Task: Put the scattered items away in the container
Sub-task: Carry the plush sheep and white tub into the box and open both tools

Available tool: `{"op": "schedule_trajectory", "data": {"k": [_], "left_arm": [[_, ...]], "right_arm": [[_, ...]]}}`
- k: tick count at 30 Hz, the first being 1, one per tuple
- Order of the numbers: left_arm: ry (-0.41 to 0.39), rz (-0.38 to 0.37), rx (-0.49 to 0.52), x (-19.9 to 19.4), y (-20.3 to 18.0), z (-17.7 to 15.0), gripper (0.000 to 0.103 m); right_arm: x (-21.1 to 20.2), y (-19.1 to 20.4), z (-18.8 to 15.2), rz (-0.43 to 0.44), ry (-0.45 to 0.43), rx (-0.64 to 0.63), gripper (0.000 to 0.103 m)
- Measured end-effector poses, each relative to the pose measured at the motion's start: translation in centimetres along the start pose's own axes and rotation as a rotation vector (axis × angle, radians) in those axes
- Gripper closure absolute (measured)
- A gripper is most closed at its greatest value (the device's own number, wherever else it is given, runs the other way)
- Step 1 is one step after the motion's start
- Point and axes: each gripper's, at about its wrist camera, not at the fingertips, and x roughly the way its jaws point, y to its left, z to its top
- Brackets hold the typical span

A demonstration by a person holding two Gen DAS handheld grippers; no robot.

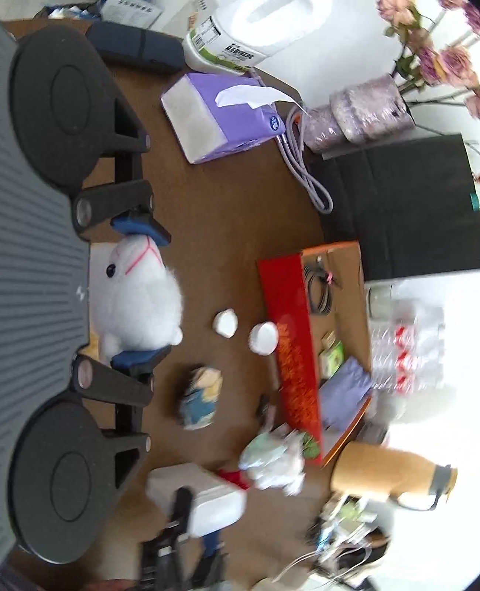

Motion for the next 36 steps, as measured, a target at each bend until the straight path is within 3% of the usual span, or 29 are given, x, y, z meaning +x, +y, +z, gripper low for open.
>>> {"op": "schedule_trajectory", "data": {"k": [8,13,15,18,20,22,24,27,29,32,36], "left_arm": [[-0.125,0.117,-0.183,5.6,2.2,-0.6,0.044],[-0.007,0.109,-0.249,11.0,2.6,-0.4,0.046],[-0.026,0.137,-0.214,10.8,2.0,-0.2,0.046],[-0.04,0.103,-0.204,9.2,1.9,-0.5,0.044],[-0.057,0.062,-0.199,7.7,1.9,-1.2,0.037],[-0.078,0.026,-0.203,6.3,2.0,-1.9,0.02],[-0.084,0.008,-0.2,5.6,2.1,-2.4,0.018],[-0.048,0.027,-0.199,6.4,2.0,-2.5,0.024],[-0.034,0.028,-0.208,7.0,2.0,-2.6,0.043],[-0.053,0.034,-0.22,7.2,1.9,-2.8,0.045],[-0.099,0.053,-0.267,6.4,1.8,-3.7,0.049]], "right_arm": [[0.8,0.0,-0.2,-0.021,-0.015,0.003,0.035],[1.9,0.1,0.1,-0.046,-0.014,0.002,0.035],[2.1,0.0,0.2,-0.052,-0.018,0.016,0.035],[2.1,0.1,0.1,-0.053,-0.016,-0.004,0.035],[1.9,0.3,0.0,-0.049,-0.016,-0.031,0.035],[1.5,0.6,-0.1,-0.042,-0.035,-0.06,0.031],[1.2,0.8,0.1,-0.037,-0.054,-0.092,0.023],[1.1,0.6,0.6,-0.002,-0.064,-0.132,0.022],[1.2,0.5,1.1,-0.007,-0.035,-0.159,0.019],[1.3,0.8,1.6,-0.049,0.002,-0.175,0.019],[1.2,1.6,1.0,-0.024,0.012,-0.153,0.025]]}}
